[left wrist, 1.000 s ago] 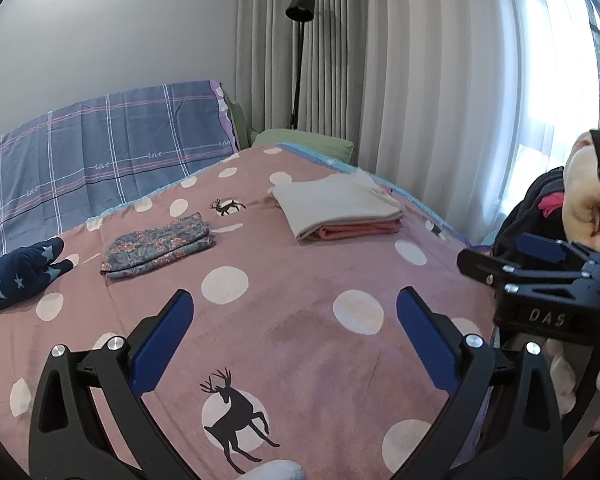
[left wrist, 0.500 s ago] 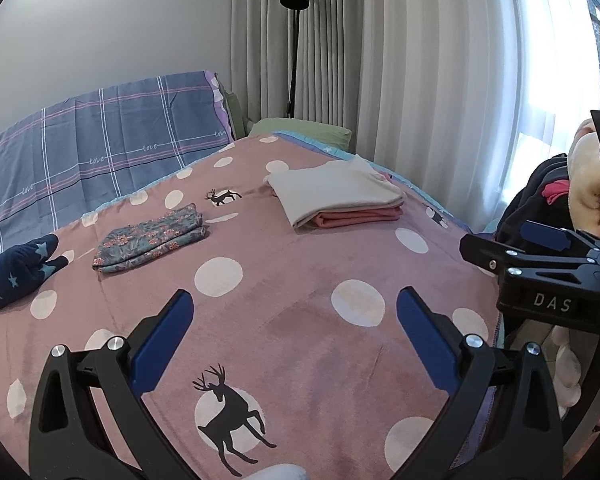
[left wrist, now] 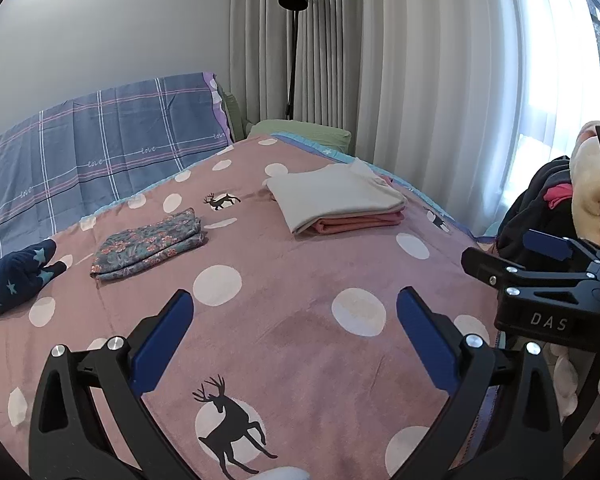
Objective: Fold small clothes
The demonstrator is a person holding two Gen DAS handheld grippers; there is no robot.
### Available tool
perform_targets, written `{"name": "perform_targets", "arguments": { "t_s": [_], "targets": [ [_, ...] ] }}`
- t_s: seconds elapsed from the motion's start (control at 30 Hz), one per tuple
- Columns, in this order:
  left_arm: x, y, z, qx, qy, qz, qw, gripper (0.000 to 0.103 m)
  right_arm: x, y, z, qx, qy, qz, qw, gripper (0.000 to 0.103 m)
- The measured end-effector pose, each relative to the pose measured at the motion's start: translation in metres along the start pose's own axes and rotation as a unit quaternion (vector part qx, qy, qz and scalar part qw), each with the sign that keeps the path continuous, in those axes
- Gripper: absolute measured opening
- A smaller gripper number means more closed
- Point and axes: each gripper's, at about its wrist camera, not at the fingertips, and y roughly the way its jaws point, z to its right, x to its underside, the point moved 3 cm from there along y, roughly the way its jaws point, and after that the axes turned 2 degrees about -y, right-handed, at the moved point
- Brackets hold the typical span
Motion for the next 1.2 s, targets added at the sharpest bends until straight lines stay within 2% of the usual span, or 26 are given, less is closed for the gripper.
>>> {"name": "perform_targets", "arguments": {
  "t_s": [0.4,1.2],
  "targets": [
    [-0.0007,-0.0047,-0.0082,0.003,-0.016,0.002,0.9999,0.102,0.0002,-0.0012,0.0011,0.001,0.001,0.001,1.000,0.101],
    [0.0083,-0.0069,-0.0085,0.001,-0.013,-0.009,0.9999,0.102,0.0005,-0.0044,0.0033,0.001,0.009,0.004,1.000,0.101]
  ]
}}
